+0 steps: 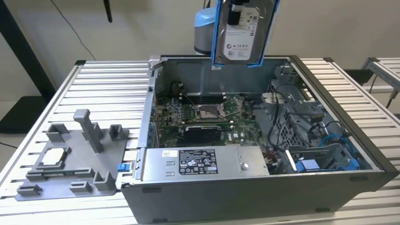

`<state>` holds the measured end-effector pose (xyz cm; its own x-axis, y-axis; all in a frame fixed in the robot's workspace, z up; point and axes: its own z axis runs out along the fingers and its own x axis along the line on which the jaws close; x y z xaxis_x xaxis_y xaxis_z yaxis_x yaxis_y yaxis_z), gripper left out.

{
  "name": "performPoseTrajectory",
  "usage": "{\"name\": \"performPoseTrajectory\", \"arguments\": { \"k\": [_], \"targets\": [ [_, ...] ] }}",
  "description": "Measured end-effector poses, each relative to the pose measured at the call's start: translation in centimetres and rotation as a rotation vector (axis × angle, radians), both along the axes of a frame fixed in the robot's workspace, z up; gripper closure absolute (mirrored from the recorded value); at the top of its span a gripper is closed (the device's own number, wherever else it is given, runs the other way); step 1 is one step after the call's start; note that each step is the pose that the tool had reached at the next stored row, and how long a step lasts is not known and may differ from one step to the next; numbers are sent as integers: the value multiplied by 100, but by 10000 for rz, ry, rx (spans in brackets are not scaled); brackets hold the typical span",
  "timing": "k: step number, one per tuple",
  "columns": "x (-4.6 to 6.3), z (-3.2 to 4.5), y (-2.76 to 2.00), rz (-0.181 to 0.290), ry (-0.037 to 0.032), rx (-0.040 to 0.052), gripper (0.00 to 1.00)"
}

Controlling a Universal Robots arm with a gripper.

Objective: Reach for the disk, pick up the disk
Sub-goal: 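Pick up the disk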

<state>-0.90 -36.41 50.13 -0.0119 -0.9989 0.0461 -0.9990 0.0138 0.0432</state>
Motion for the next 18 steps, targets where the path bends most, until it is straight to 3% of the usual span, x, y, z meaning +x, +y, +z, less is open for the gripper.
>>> {"name": "performPoseTrajectory", "arguments": {
  "k": [12, 18],
  "targets": [
    [545, 5, 0, -1, 1, -1, 100],
    [807, 108, -16, -1, 19, -2, 100]
  ]
}}
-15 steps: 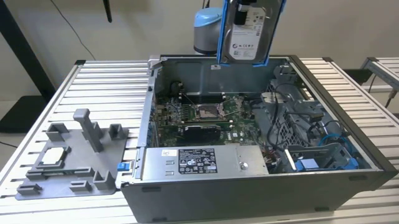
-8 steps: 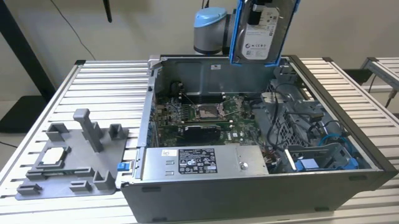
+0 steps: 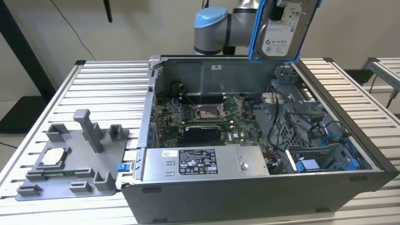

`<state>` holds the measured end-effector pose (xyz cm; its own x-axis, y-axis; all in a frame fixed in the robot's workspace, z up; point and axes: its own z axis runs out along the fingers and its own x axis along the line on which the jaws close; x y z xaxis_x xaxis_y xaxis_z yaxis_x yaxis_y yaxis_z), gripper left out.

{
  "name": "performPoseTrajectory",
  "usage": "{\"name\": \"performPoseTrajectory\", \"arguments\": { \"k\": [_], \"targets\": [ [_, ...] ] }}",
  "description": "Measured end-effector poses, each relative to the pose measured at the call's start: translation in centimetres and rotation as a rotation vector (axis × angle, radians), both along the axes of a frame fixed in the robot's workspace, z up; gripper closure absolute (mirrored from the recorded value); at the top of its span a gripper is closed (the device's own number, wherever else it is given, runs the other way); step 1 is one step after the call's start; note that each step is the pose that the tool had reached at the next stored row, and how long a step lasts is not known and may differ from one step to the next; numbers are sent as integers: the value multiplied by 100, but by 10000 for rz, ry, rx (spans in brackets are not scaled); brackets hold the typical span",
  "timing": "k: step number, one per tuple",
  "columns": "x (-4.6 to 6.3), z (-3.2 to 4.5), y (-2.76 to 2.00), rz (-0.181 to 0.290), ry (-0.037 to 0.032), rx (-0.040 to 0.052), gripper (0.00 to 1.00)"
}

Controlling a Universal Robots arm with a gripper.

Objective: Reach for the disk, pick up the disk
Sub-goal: 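Pick up the disk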

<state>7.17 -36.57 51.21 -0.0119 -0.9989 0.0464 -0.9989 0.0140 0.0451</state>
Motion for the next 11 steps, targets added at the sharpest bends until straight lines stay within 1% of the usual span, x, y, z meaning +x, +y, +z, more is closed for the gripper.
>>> {"name": "performPoseTrajectory", "arguments": {
  "k": [1, 3, 11],
  "targets": [
    [22, 14, -9, -1, 11, 0, 100],
    [37, 23, -62, 0, 26, 1, 100],
    [37, 23, -351, -23, 27, 1, 100]
  ]
}}
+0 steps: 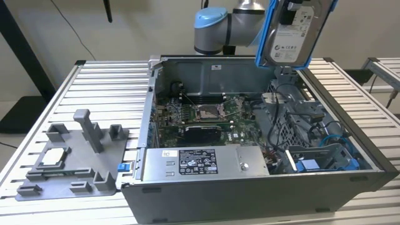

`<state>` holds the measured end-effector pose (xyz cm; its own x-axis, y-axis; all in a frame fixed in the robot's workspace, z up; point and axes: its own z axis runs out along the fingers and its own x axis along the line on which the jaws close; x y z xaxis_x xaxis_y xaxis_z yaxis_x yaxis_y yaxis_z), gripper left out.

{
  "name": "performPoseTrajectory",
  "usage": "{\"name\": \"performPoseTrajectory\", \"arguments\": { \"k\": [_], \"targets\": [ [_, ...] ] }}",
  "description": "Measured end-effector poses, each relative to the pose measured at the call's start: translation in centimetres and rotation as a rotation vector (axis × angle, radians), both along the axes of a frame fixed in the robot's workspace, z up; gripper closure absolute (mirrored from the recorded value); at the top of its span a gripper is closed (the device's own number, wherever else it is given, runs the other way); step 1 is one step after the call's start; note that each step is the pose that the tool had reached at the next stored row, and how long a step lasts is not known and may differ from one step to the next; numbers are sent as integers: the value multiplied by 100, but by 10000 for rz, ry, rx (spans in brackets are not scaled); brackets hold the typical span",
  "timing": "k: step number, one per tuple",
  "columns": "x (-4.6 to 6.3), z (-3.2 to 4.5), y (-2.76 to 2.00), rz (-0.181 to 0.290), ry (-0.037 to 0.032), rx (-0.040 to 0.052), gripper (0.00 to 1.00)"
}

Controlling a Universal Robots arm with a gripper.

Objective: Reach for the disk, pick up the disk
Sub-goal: 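Pick up the disk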

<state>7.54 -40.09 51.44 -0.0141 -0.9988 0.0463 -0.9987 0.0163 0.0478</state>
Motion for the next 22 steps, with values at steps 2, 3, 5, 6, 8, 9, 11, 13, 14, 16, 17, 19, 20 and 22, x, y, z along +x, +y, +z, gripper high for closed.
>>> {"name": "performPoseTrajectory", "arguments": {
  "k": [2, 3, 5, 6, 8, 9, 11, 13, 14, 16, 17, 19, 20, 22],
  "targets": [
    [0, 0, -67, -3, 0, 0, 100],
    [3, 0, -98, -4, 1, 1, 100],
    [23, 0, -149, -4, 0, -1, 100],
    [33, 0, -173, -4, 0, 0, 100],
    [52, 0, -224, -4, 0, 0, 100],
    [59, 0, -250, -3, 0, 0, 100],
    [72, 0, -299, -4, 0, -1, 100],
    [82, -1, -348, -6, 0, 0, 100],
    [88, -1, -378, -6, 0, -1, 100],
    [94, -1, -433, -9, 0, 0, 100],
    [97, -2, -458, -11, 0, 0, 100],
    [103, -3, -511, -16, 0, 1, 100],
    [108, -3, -543, -19, 0, -1, 100],
    [114, -4, -595, -24, 0, 0, 100]
  ]
}}
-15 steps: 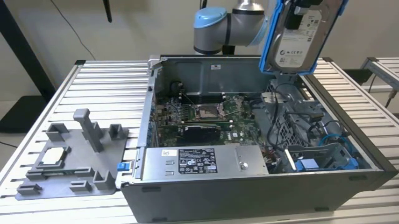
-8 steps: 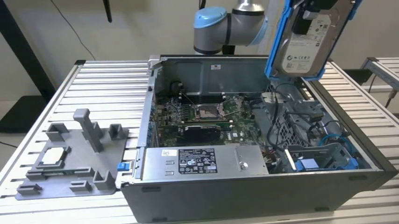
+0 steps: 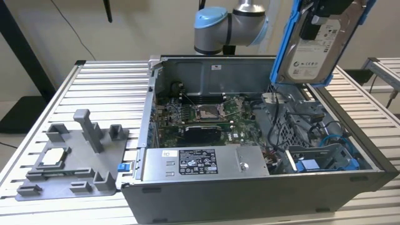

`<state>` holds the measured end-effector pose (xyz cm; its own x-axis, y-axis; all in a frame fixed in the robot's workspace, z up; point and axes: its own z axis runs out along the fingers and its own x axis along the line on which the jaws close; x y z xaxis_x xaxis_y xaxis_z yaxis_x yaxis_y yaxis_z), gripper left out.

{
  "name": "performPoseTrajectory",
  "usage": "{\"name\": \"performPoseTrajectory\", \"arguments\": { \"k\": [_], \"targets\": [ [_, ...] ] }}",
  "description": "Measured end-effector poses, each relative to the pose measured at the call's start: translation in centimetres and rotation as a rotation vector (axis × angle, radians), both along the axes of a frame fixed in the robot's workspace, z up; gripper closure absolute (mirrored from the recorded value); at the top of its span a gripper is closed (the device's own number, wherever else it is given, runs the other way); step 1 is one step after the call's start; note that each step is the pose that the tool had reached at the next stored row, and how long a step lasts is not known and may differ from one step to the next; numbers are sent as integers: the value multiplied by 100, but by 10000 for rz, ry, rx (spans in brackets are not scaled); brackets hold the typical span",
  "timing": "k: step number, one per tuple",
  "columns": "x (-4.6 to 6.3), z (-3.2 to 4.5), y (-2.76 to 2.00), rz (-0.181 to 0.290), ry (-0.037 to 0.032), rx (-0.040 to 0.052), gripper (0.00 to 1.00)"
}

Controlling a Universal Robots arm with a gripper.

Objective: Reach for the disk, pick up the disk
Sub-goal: 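Pick up the disk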

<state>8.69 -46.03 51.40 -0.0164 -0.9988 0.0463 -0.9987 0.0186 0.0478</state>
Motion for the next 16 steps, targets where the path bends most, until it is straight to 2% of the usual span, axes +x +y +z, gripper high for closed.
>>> {"name": "performPoseTrajectory", "arguments": {
  "k": [7, 12, 16],
  "targets": [
    [12, -4, -169, -21, 0, -1, 100],
    [13, -9, -311, -42, 0, -1, 100],
    [14, -13, -394, -59, 0, 0, 100]
  ]
}}
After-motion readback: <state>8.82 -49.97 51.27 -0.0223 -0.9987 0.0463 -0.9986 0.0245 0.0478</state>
